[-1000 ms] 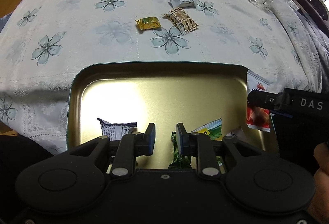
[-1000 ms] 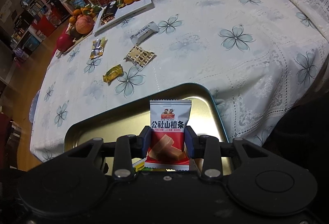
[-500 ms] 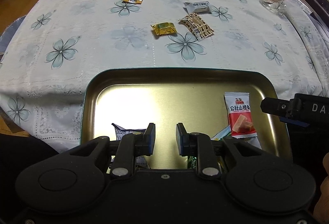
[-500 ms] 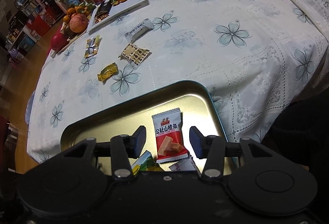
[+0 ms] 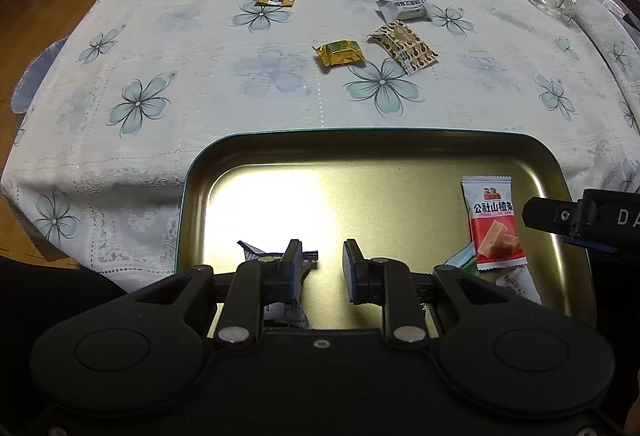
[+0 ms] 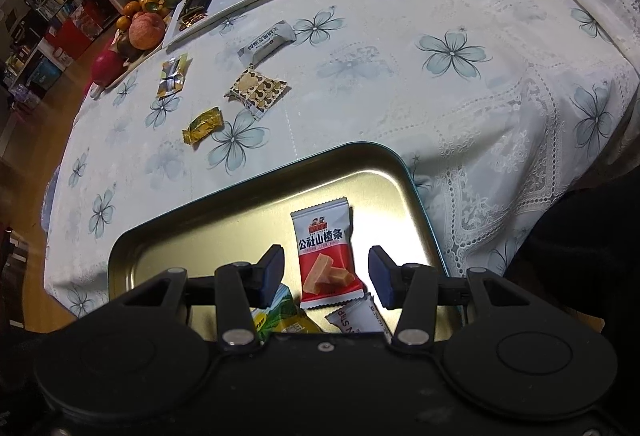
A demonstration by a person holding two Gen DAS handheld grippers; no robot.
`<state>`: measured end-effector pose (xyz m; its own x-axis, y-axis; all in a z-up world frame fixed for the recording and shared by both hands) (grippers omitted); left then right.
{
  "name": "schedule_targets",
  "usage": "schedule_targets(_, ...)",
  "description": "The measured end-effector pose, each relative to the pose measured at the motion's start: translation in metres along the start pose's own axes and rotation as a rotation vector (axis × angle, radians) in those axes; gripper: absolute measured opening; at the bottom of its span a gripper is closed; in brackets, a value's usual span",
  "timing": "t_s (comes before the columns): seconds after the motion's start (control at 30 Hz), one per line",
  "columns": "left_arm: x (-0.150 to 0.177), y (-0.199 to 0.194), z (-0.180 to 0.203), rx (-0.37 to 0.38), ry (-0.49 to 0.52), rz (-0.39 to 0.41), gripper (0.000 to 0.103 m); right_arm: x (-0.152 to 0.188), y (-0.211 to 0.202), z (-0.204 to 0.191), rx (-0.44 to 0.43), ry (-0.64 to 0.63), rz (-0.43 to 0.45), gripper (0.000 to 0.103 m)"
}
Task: Organize snacks
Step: 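Open the left tool over the tray while right tool drops the red packet, then move both tools back toward the remaining snack packets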
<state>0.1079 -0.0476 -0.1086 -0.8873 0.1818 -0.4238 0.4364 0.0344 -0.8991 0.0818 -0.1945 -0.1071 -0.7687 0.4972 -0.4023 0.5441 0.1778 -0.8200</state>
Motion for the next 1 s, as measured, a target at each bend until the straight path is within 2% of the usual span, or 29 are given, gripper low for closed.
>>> schedule_targets(0.3,0.000,0.002,-0.006,-0.059,-0.008,0.003,0.032,0.003,0.005,-0.002,0.000,-0.007,-0.025,0.049)
schedule_targets(0.57,-0.002,0.002,-0.016,-0.141,-0.026,0.022,0.032,0.007,0.010,-0.001,0.008,0.005,-0.061,0.049)
schedule_targets(0.83,0.001,0.012,-0.020,-0.117,-0.029,-0.061,0.032,0.012,0.018,0.001,0.009,0.018,-0.119,0.049)
schedule_targets(1.0,-0.008,0.015,-0.027,-0.147,-0.018,-0.099,0.032,0.009,0.020,-0.007,0.001,-0.010,-0.158,0.049)
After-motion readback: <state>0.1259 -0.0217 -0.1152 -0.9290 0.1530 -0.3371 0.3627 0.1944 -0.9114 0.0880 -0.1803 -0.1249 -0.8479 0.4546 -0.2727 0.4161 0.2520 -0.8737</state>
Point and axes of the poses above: each gripper's, at about its wrist camera, not at the fingertips, and y roughly the way its jaws point, z to its right, x to its underside, the point moved 10 cm from there along y, roughly the way its jaws point, and after that the axes turned 9 degrees about -x, right-handed, at the moved point
